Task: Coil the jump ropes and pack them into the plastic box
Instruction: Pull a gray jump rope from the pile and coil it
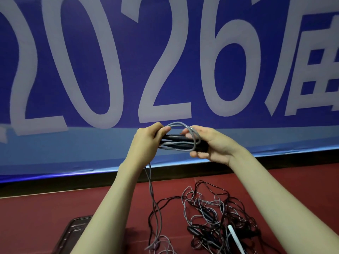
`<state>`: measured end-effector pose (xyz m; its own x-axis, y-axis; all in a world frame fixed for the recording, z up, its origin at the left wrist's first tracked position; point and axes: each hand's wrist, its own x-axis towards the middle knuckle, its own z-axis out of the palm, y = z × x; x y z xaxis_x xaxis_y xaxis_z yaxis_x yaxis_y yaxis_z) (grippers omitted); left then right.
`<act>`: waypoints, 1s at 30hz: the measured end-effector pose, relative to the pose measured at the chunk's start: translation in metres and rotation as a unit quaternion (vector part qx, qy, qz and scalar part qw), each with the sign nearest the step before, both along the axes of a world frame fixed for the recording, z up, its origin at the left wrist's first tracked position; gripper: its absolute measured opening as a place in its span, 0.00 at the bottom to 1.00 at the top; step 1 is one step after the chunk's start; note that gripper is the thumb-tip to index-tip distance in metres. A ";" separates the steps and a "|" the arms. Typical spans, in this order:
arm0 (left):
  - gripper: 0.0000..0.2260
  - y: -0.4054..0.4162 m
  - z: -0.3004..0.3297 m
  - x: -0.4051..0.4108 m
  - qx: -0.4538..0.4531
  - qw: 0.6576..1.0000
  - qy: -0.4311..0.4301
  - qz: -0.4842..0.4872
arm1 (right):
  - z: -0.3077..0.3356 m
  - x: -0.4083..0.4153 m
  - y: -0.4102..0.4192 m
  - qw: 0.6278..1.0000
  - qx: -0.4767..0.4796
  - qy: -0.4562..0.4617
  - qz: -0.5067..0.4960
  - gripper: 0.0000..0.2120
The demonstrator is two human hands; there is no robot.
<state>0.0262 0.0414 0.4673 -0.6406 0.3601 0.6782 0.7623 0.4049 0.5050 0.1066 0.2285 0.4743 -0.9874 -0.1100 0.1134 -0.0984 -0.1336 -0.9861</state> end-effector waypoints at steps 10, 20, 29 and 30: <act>0.19 -0.002 0.008 -0.002 0.050 0.995 0.038 0.082 | 0.001 0.000 -0.008 0.990 0.011 0.129 -0.058 0.23; 0.19 -0.003 0.016 0.012 0.033 0.988 0.096 0.117 | -0.001 0.003 -0.004 0.949 0.263 0.114 -0.135 0.12; 0.21 -0.005 0.029 0.013 0.054 0.997 -0.029 0.036 | 0.006 0.013 0.012 0.963 0.245 0.106 -0.034 0.08; 0.21 -0.007 0.031 0.014 0.051 0.997 -0.060 0.014 | 0.006 0.014 0.013 0.961 0.252 0.107 -0.033 0.08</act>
<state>0.0399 0.0347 0.4980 -0.7286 0.2739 0.6278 0.6825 0.3675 0.6317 0.1209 0.2419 0.4805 -0.9542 -0.1423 0.2630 -0.2977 0.3684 -0.8807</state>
